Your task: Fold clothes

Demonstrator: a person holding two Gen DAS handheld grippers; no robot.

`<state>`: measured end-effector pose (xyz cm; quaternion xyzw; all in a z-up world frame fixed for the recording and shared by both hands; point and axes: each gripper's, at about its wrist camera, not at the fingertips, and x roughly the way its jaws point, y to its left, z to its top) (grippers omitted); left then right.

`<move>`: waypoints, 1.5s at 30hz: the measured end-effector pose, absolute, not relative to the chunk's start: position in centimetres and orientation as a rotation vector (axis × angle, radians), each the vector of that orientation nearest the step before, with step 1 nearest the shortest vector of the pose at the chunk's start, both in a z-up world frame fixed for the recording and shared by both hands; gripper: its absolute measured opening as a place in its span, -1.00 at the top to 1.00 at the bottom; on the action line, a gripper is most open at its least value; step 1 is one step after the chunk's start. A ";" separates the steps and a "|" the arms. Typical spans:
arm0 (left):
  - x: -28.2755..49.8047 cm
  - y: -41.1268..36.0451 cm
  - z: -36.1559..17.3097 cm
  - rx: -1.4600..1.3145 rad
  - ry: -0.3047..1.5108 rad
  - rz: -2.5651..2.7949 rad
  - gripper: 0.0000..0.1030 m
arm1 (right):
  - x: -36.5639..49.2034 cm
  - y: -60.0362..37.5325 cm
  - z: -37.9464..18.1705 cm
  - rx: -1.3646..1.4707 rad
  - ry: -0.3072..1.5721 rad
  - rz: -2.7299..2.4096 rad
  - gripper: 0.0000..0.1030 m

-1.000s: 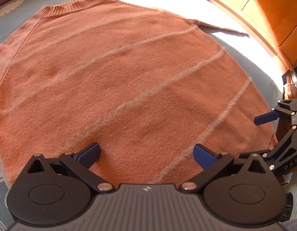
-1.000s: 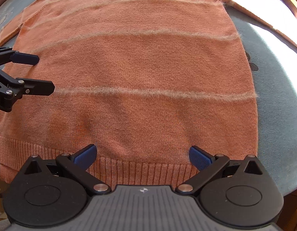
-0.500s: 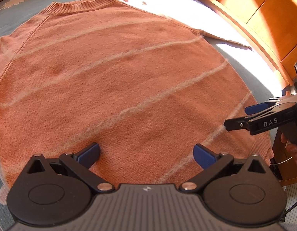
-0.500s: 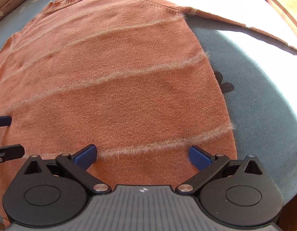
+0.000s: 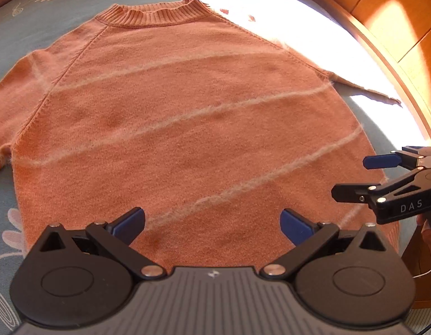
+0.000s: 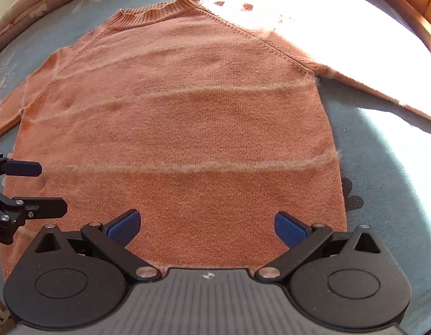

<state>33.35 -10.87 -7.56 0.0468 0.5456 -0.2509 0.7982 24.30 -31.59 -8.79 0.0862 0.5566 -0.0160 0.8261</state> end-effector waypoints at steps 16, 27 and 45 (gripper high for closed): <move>39.7 -10.3 -10.9 0.027 1.210 -0.144 -0.98 | 27.6 -31.6 -11.0 0.048 1.214 0.122 -1.00; 39.9 -9.8 -11.0 0.015 1.183 -0.146 -0.99 | 28.2 -29.5 -11.7 -0.052 1.246 0.026 -1.00; 38.6 -2.8 -7.3 -0.057 1.112 -0.302 -0.97 | 30.1 -27.2 -8.9 -0.090 1.274 -0.068 -1.00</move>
